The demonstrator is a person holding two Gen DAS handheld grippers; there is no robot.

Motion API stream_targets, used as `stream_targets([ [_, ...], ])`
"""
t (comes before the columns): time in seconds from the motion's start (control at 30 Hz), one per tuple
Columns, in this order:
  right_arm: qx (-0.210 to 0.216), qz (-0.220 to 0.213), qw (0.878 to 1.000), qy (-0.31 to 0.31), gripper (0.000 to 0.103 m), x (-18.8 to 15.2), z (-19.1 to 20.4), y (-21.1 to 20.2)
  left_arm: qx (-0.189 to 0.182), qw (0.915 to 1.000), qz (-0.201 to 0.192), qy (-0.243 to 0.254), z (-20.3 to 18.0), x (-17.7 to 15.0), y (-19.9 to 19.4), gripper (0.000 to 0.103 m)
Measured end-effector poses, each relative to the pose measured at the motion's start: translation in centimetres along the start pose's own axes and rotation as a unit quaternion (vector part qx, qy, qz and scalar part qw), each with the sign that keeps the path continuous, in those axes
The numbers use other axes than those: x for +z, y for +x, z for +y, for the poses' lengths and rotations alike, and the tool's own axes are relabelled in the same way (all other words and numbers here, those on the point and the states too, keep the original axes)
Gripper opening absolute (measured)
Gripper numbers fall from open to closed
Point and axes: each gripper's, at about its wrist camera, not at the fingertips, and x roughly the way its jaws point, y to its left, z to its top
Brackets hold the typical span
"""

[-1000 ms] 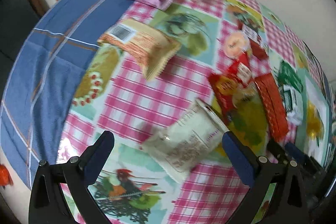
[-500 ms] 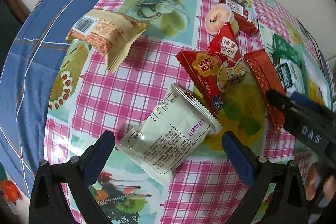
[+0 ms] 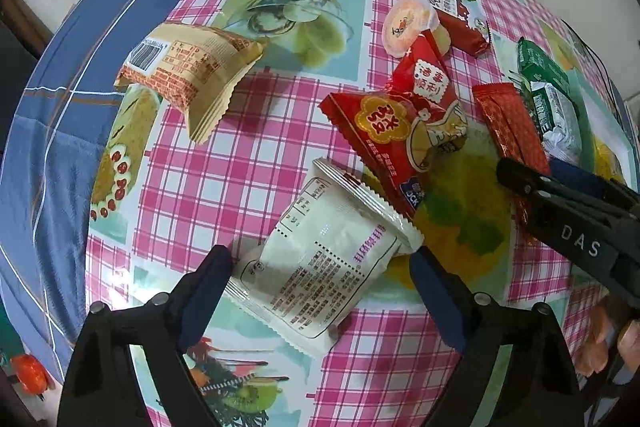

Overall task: Organize snacks
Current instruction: 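Close left gripper on the white packet while right gripper closes on the red bar, then carry both packets into the white box lid and open both grippers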

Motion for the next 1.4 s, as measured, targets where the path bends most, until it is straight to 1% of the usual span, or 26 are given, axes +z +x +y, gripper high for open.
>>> stream_targets([
  [0.03, 0.002, -0.001, 1.0, 0.002, 0.062, -0.4, -0.1, -0.2, -0.001, 1.0, 0.0, 0.002, 0.1, -0.2, -0.1, 0.088],
  [0.1, 0.0, -0.001, 1.0, 0.007, 0.059, -1.5, -0.4, -0.6, -0.001, 1.0, -0.003, 0.006, 0.3, -0.4, -0.2, 0.08],
  [0.13, -0.001, -0.002, 1.0, 0.008, 0.057, -2.0, -0.6, -0.9, -0.001, 1.0, -0.003, 0.006, 0.3, -0.4, -0.5, 0.078],
  [0.2, -0.001, -0.002, 1.0, 0.012, 0.056, -2.9, -0.6, -1.1, -0.004, 1.0, -0.004, 0.007, 0.2, -0.5, -0.7, 0.074],
  [0.33, 0.003, -0.003, 1.0, 0.031, 0.056, -5.3, -1.2, -1.5, -0.005, 0.9999, -0.004, 0.011, -0.2, -1.2, -0.8, 0.073],
  [0.4, 0.003, -0.003, 0.999, 0.038, 0.056, -6.3, -1.2, -1.8, -0.003, 0.9998, -0.005, 0.016, -0.5, -1.5, -0.9, 0.068],
  [0.5, 0.005, -0.003, 0.999, 0.049, 0.055, -7.8, -1.3, -2.1, -0.003, 0.9997, -0.007, 0.021, -0.9, -2.0, -1.4, 0.066],
  [0.6, 0.008, -0.002, 0.999, 0.054, 0.052, -8.5, -1.6, -2.4, -0.002, 0.9997, -0.008, 0.025, -1.5, -2.3, -1.6, 0.065],
  [0.7, 0.027, -0.001, 0.997, 0.075, 0.048, -9.1, -2.2, -2.7, -0.004, 0.9996, -0.012, 0.024, -2.0, -2.6, -2.1, 0.062],
  [0.77, 0.037, -0.001, 0.996, 0.085, 0.048, -9.9, -2.7, -3.2, -0.008, 0.9996, -0.016, 0.02, -2.2, -2.8, -2.4, 0.059],
  [0.93, 0.052, -0.007, 0.994, 0.095, 0.047, -10.3, -3.9, -4.6, -0.018, 0.9994, -0.025, 0.017, -2.9, -3.0, -3.7, 0.057],
  [1.1, 0.065, -0.023, 0.993, 0.096, 0.047, -10.9, -5.3, -7.0, -0.018, 0.9991, -0.033, 0.018, -3.9, -2.9, -5.0, 0.057],
  [1.27, 0.074, -0.041, 0.992, 0.097, 0.047, -11.1, -6.3, -8.9, -0.017, 0.9982, -0.054, 0.018, -5.0, -2.5, -7.0, 0.057],
  [1.4, 0.077, -0.043, 0.991, 0.101, 0.047, -11.5, -6.8, -10.0, -0.016, 0.9972, -0.069, 0.021, -5.8, -2.3, -8.3, 0.057],
])
